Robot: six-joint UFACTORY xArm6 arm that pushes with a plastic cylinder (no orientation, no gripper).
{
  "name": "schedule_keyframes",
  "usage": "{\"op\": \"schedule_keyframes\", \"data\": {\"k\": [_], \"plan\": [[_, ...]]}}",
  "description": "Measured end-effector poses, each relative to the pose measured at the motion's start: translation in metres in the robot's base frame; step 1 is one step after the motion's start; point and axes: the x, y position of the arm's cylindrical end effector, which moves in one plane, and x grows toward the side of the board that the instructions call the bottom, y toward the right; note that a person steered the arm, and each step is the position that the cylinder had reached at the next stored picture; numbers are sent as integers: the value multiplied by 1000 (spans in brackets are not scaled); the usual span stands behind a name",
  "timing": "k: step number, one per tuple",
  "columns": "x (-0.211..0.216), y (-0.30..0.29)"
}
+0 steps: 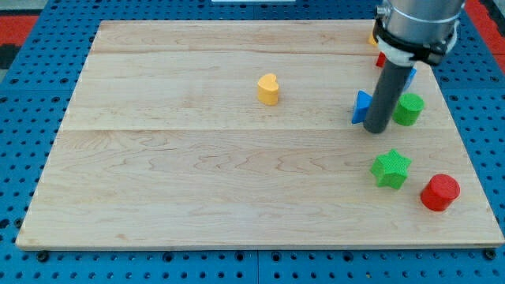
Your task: Put the green star to the left of the blue triangle
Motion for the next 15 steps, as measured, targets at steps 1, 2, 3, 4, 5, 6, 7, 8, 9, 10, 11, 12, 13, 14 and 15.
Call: {"op": "schedule_keyframes", "data": {"k": [1,2,3,4,5,6,7,8,9,10,11,12,13,14,15], "plan": [[28,35],[34,73],[67,76],[75,12],[61,-48],[69,-55],[123,-71],[104,-84],[60,-102],[9,-121],[23,-118],[41,-113],[24,-82],[0,-76],[-19,-76]]}}
